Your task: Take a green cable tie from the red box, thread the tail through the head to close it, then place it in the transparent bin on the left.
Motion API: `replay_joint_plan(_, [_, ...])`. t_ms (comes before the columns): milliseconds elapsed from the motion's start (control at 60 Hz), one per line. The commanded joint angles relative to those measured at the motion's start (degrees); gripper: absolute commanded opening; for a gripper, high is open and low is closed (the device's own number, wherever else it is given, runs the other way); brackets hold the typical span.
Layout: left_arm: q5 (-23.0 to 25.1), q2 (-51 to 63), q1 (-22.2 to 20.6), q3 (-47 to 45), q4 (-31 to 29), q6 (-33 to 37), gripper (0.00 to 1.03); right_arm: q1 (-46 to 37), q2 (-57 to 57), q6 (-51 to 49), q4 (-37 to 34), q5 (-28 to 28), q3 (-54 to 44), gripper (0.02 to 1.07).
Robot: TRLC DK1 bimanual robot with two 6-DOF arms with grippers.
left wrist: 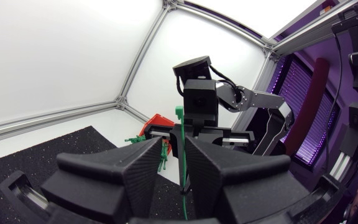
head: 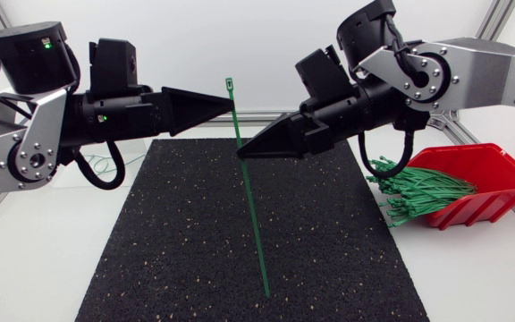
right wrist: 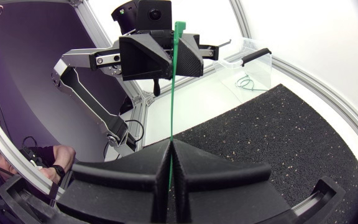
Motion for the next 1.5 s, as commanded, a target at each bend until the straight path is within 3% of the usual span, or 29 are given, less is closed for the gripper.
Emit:
replay_joint_plan(0, [-0.19,0.94,-0.26,1.67,1.12,-1.49,0.27,0.15,-0.16,1.43,0.73,-0.45,-1.73,0.08])
replay_joint_plan(733, [-0.19,0.68,-0.79,0.87,1.82,-2.37,0.24,-0.11,0.1,2.4,2.22,-0.62,-2.96,0.08])
replay_joint_plan(950, [-0.28,0.86,-0.79,0.96,1.91,-2.37,0.16,-0.11,0.1,2.92,2.92,-0.62,-3.05,0.08])
replay_joint_plan(1483, [-0.28,1.21,-1.05,1.31,1.91,-2.55,0.1,0.06,0.19,2.92,3.01,-0.53,-3.05,0.08])
